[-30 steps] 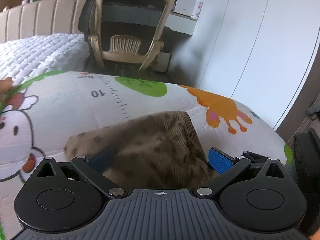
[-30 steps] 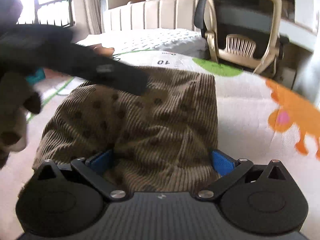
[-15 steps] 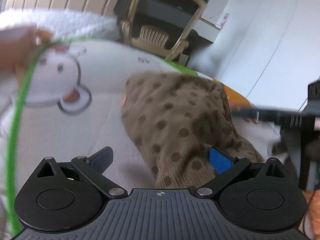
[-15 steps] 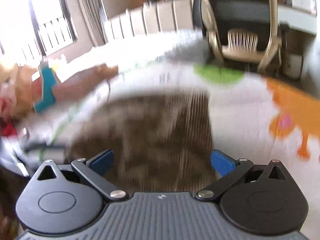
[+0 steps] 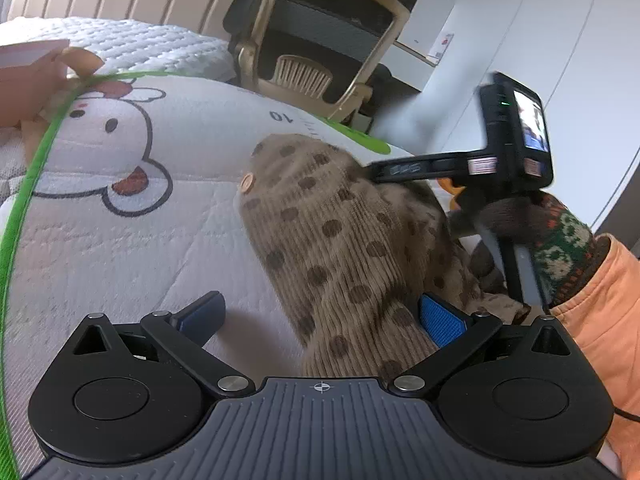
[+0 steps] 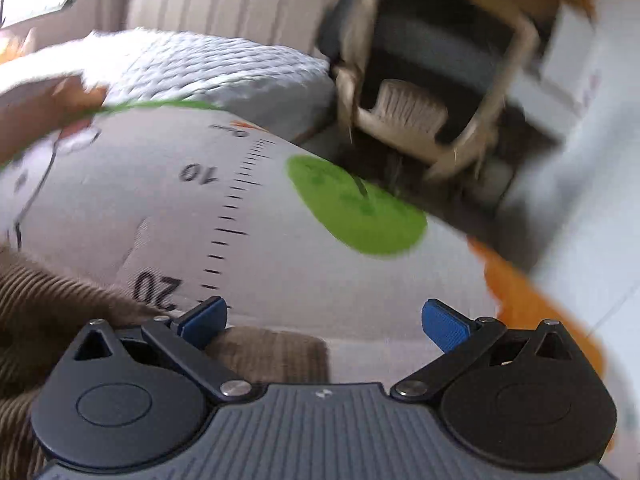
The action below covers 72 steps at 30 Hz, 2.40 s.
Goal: Fold clothes
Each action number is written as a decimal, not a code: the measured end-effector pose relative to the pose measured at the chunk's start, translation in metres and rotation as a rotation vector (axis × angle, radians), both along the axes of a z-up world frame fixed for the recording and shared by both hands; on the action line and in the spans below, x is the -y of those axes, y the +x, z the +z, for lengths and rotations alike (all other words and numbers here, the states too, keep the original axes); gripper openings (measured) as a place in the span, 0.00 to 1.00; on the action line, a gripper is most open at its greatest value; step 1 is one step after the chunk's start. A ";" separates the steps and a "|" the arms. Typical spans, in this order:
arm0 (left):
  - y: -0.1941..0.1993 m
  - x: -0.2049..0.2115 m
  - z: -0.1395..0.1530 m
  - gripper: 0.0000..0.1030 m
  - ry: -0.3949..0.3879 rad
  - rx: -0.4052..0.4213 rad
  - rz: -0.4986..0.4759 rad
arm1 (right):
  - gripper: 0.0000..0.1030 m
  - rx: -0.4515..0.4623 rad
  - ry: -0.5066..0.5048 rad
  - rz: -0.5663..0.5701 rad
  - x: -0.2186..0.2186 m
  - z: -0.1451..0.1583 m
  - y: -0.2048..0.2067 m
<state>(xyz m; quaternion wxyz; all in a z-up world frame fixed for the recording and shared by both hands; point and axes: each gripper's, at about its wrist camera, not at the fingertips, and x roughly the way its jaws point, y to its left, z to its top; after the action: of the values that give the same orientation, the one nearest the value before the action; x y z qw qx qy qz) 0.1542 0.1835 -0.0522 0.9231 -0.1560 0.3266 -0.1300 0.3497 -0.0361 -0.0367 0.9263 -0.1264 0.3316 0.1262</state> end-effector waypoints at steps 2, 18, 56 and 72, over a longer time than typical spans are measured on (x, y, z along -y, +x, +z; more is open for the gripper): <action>-0.006 -0.002 0.002 1.00 0.002 -0.009 -0.009 | 1.00 0.011 0.060 0.001 0.019 0.007 -0.014; -0.034 0.037 0.010 1.00 0.115 -0.092 -0.117 | 1.00 -0.029 0.275 0.313 0.072 0.025 -0.154; 0.021 -0.028 0.019 1.00 -0.089 -0.029 0.083 | 1.00 -0.154 0.275 0.297 0.052 -0.015 -0.100; 0.011 0.004 0.003 1.00 0.133 -0.009 0.064 | 1.00 0.052 0.221 0.332 0.007 0.056 -0.077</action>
<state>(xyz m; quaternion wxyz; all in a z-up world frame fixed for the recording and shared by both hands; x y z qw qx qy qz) 0.1651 0.1794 -0.0490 0.9335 -0.1054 0.3337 -0.0777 0.2725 -0.0427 0.0191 0.9093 -0.0801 0.2664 0.3095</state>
